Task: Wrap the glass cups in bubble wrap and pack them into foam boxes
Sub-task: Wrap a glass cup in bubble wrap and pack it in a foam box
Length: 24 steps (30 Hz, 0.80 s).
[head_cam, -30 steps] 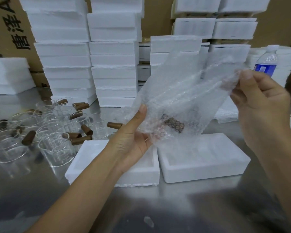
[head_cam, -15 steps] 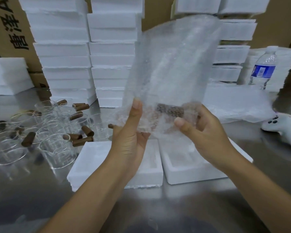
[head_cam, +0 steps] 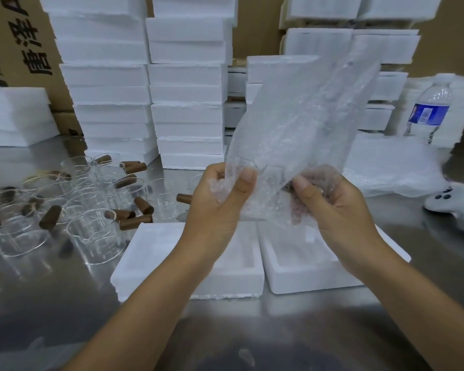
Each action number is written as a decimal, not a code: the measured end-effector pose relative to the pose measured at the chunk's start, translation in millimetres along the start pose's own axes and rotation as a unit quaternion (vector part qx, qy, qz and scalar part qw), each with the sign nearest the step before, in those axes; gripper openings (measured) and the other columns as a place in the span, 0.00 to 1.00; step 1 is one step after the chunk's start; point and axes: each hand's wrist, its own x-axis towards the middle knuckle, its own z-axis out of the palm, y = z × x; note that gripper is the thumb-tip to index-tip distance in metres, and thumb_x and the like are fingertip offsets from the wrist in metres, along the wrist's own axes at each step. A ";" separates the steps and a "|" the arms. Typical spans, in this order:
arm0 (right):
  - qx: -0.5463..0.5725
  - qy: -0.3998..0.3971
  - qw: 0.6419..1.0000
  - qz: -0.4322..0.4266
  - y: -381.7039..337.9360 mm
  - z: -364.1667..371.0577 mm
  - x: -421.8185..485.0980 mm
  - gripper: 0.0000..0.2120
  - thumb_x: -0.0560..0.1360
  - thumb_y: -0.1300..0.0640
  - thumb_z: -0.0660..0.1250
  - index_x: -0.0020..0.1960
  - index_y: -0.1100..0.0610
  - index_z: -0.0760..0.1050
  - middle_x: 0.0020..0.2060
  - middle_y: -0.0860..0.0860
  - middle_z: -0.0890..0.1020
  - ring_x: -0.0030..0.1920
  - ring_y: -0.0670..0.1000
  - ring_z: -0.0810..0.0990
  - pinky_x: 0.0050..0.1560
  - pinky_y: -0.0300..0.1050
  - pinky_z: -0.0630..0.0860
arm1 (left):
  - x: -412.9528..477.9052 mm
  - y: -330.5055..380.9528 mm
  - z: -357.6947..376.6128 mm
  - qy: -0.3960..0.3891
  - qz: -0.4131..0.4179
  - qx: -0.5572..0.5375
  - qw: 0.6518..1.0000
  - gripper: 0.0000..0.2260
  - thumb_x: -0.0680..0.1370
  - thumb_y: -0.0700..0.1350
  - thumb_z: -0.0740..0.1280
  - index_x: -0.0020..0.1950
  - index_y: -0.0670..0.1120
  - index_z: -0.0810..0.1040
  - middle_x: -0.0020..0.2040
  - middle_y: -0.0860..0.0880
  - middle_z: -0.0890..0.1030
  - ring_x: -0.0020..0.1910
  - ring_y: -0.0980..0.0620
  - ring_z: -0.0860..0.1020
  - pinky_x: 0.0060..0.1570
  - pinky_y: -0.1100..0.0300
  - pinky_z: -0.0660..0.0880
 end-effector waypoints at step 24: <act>-0.044 0.171 0.984 -0.032 -10.3 -12.1 5.3 0.08 0.72 0.55 0.70 0.39 0.54 0.73 0.28 0.46 0.80 0.32 0.43 0.78 0.37 0.33 0.75 | -7.2 6.9 -10.5 -0.130 0.067 0.167 0.975 0.20 0.63 0.59 0.74 0.51 0.57 0.76 0.49 0.59 0.82 0.49 0.59 0.81 0.51 0.51 0.80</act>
